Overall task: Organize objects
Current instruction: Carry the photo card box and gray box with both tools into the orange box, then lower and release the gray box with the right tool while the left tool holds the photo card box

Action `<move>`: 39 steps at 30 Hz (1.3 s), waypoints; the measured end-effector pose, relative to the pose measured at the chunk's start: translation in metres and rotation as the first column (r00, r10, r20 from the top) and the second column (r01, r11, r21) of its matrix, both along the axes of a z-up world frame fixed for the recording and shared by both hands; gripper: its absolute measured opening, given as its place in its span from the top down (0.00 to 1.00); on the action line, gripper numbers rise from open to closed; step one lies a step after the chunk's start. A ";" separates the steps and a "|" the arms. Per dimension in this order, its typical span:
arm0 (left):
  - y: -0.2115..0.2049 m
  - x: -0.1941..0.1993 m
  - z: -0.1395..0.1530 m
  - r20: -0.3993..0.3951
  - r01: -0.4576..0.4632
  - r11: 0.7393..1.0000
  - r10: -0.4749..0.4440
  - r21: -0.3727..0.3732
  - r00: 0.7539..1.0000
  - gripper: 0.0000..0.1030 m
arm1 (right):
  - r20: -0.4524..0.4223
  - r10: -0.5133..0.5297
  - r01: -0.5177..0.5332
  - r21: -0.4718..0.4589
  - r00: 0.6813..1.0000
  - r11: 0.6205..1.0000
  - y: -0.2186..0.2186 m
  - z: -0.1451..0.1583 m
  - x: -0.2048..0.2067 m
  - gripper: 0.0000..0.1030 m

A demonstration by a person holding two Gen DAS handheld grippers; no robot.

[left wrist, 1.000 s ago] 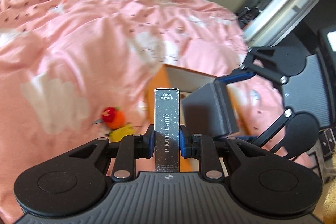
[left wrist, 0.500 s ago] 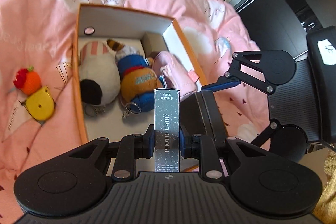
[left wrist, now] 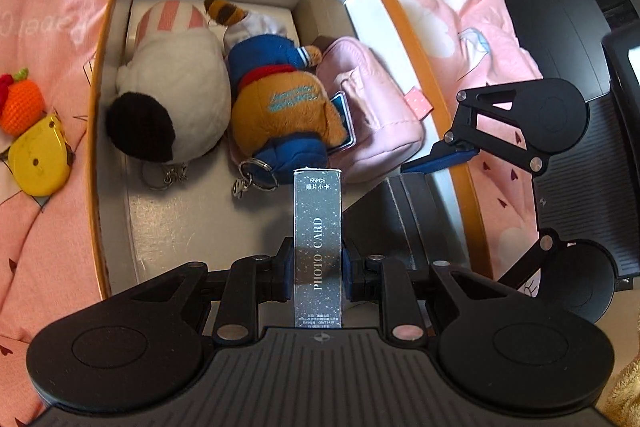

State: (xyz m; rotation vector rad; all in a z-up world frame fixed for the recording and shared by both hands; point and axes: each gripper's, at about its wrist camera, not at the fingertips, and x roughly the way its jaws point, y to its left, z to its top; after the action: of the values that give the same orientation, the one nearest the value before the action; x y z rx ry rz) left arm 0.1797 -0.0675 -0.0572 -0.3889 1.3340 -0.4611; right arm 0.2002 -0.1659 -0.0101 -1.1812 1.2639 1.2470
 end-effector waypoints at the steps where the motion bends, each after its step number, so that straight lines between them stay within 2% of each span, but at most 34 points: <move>1: 0.000 0.000 -0.002 -0.004 0.002 1.000 -0.002 0.002 1.000 0.76 | -0.003 0.003 -0.003 -0.007 1.000 1.000 0.001 -0.002 0.001 0.22; 7: -0.003 0.001 -0.008 -0.016 0.021 0.999 -0.021 0.024 1.000 0.76 | -0.009 0.031 -0.031 -0.070 0.999 0.997 0.015 -0.012 0.001 0.21; 12: -0.003 -0.003 -0.005 -0.004 0.034 0.999 -0.034 0.016 0.999 0.76 | 0.004 0.056 -0.055 -0.075 0.998 0.996 0.020 -0.010 -0.004 0.21; 16: 0.000 -0.007 0.002 0.023 0.046 0.999 -0.047 0.026 0.999 0.76 | 0.000 0.033 -0.032 -0.063 0.999 0.998 0.017 -0.004 -0.004 0.16; 19: 0.002 -0.009 0.007 0.040 0.050 0.998 -0.051 0.026 0.998 0.76 | 0.011 0.004 -0.004 -0.058 1.000 0.998 0.014 0.000 -0.002 0.17; 20: 0.003 -0.009 0.009 0.044 0.051 0.998 -0.052 0.023 0.998 0.76 | 0.013 0.005 -0.004 -0.054 1.000 0.999 0.013 0.002 -0.002 0.23; 21: 0.005 -0.010 0.011 0.049 0.053 0.998 -0.054 0.020 0.997 0.76 | 0.010 0.000 0.001 -0.052 1.000 0.999 0.012 0.003 -0.002 0.35; 22: 0.007 -0.011 0.014 0.056 0.054 0.998 -0.055 0.019 0.997 0.76 | 0.006 -0.002 0.003 -0.052 1.000 0.999 0.012 0.005 -0.003 0.42; 23: 0.008 -0.012 0.016 0.064 0.057 0.998 -0.058 0.020 0.996 0.76 | -0.053 -0.087 0.084 -0.065 0.995 0.994 0.012 0.006 -0.004 0.52; 24: 0.009 -0.013 0.019 0.073 0.061 0.998 -0.063 0.023 0.995 0.76 | -0.048 -0.083 0.079 -0.071 0.995 0.994 0.012 0.007 -0.005 0.56; 27: 0.010 -0.013 0.021 0.085 0.062 0.998 -0.065 0.030 0.994 0.76 | -0.027 -0.046 0.044 -0.085 0.999 0.995 0.014 0.006 -0.011 0.61; 30: 0.009 -0.010 0.018 0.075 0.058 0.998 -0.058 0.010 0.995 0.76 | -0.017 -0.010 0.008 -0.109 1.000 0.994 0.013 0.000 -0.010 0.61; 31: 0.008 -0.010 0.018 0.071 0.059 0.998 -0.059 0.002 0.996 0.76 | -0.010 0.005 -0.006 -0.116 1.000 0.993 0.025 -0.002 -0.008 0.61; 34: 0.004 -0.010 0.017 0.074 0.068 0.998 -0.068 -0.002 0.995 0.76 | 0.024 0.056 -0.052 -0.149 0.998 0.988 0.011 -0.002 -0.014 0.73; 39: 0.004 -0.010 0.017 0.078 0.068 0.998 -0.068 -0.007 0.995 0.76 | 0.048 0.074 -0.065 -0.164 0.996 0.984 0.016 -0.006 -0.017 0.75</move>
State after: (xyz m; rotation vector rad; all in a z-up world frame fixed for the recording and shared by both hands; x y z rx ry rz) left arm 0.1693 -0.0637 -0.0398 -0.3307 1.2730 -0.5343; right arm 0.1834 -0.1501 -0.0162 -1.3772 1.3134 1.1711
